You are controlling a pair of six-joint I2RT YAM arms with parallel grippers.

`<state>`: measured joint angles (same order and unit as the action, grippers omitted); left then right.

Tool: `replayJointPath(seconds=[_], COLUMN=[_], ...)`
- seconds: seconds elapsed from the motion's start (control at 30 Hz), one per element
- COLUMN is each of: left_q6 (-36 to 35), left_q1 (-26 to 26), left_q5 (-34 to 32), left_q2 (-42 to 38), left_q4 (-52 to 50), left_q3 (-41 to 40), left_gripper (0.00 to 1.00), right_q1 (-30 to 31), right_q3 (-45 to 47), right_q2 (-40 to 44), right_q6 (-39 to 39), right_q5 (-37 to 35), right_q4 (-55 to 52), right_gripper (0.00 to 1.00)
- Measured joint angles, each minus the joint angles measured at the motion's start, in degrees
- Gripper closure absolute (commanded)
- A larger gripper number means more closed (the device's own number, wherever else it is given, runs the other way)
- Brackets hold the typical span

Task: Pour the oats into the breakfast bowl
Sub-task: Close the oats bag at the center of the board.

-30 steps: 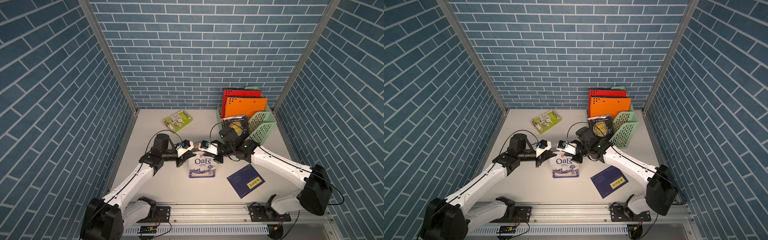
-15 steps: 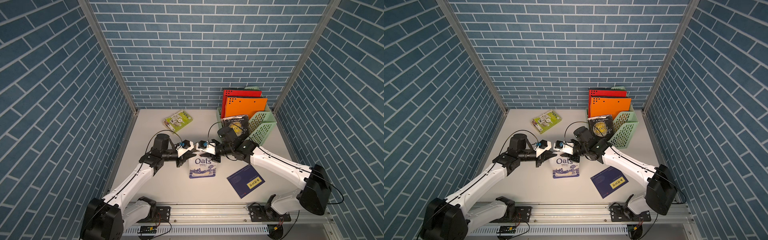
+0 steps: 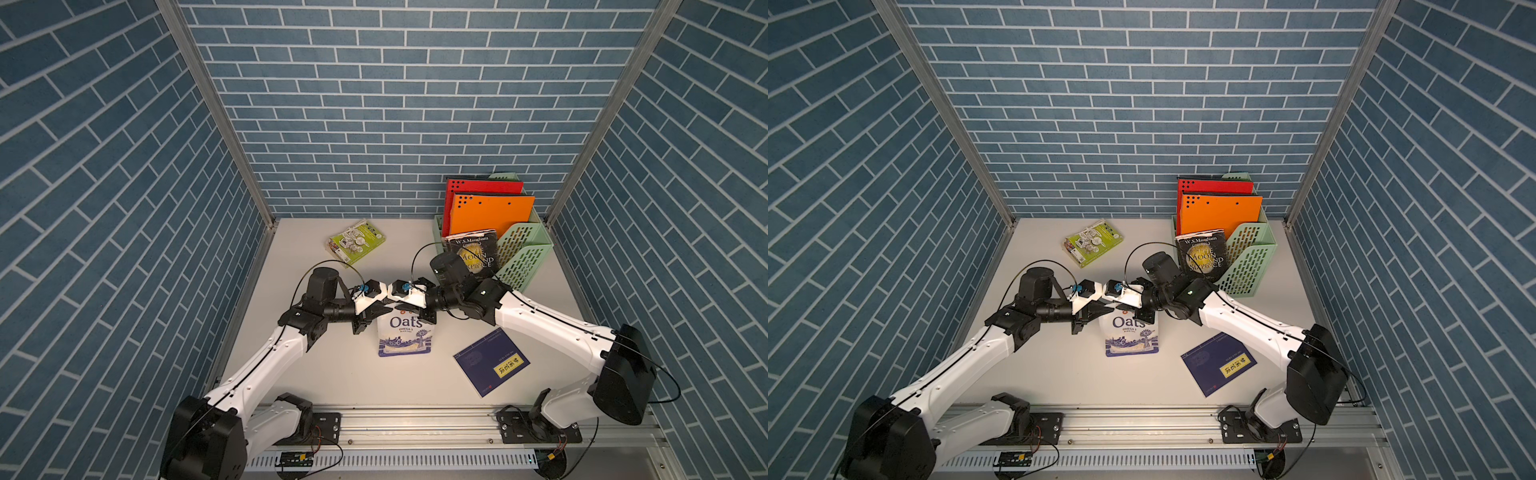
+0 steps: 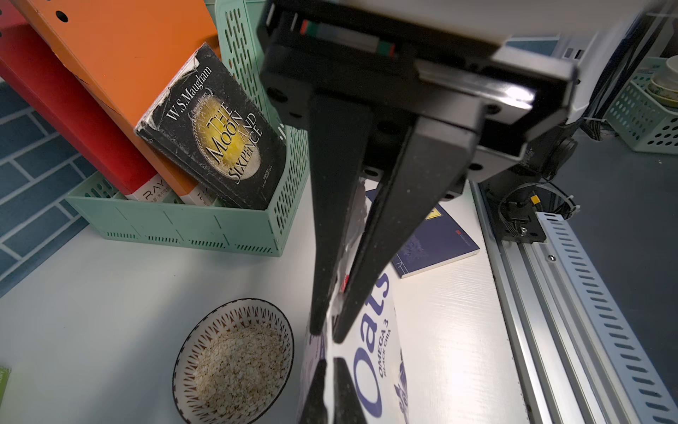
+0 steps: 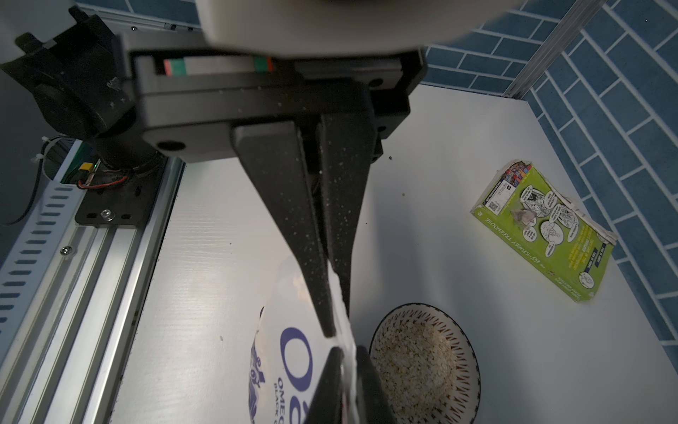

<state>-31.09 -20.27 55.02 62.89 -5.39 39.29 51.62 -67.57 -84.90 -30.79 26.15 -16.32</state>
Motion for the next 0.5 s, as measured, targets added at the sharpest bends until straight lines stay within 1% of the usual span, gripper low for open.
replayJointPath(seconds=[0.2, 0.27, 0.3, 0.37, 0.4, 0.43, 0.47, 0.5], left_q6=[0.0, 0.0, 0.0, 0.0, 0.0, 0.0, 0.0, 0.0], left_q1=[0.0, 0.0, 0.0, 0.0, 0.0, 0.0, 0.0, 0.0], left_q5=[-0.1, -0.1, -0.1, 0.1, 0.1, 0.1, 0.1, 0.1], left_q2=[0.0, 0.0, 0.0, 0.0, 0.0, 0.0, 0.0, 0.0], left_q4=[0.0, 0.0, 0.0, 0.0, 0.0, 0.0, 0.0, 0.0], left_q3=[0.0, 0.0, 0.0, 0.0, 0.0, 0.0, 0.0, 0.0], left_gripper=[1.00, 1.00, 1.00, 1.00, 1.00, 1.00, 1.00, 1.00], right_q1=[0.0, 0.0, 0.0, 0.0, -0.2, -0.3, -0.5, -0.5], right_q3=[-0.1, -0.1, -0.1, -0.1, -0.1, -0.1, -0.1, -0.1], right_q2=[-0.1, 0.0, 0.0, 0.2, 0.3, 0.4, 0.5, 0.5], right_q6=[0.0, -0.1, -0.2, -0.8, -1.1, -1.2, -1.4, -1.8], right_q5=[0.0, -0.2, -0.4, -1.3, -1.6, -2.0, -2.1, -2.2], right_q4=[-0.3, -0.4, -0.5, -1.1, -1.6, -2.2, -2.6, -3.0], right_gripper=[1.00, 0.88, 0.85, 0.84, 0.86, 0.90, 0.96, 1.00])
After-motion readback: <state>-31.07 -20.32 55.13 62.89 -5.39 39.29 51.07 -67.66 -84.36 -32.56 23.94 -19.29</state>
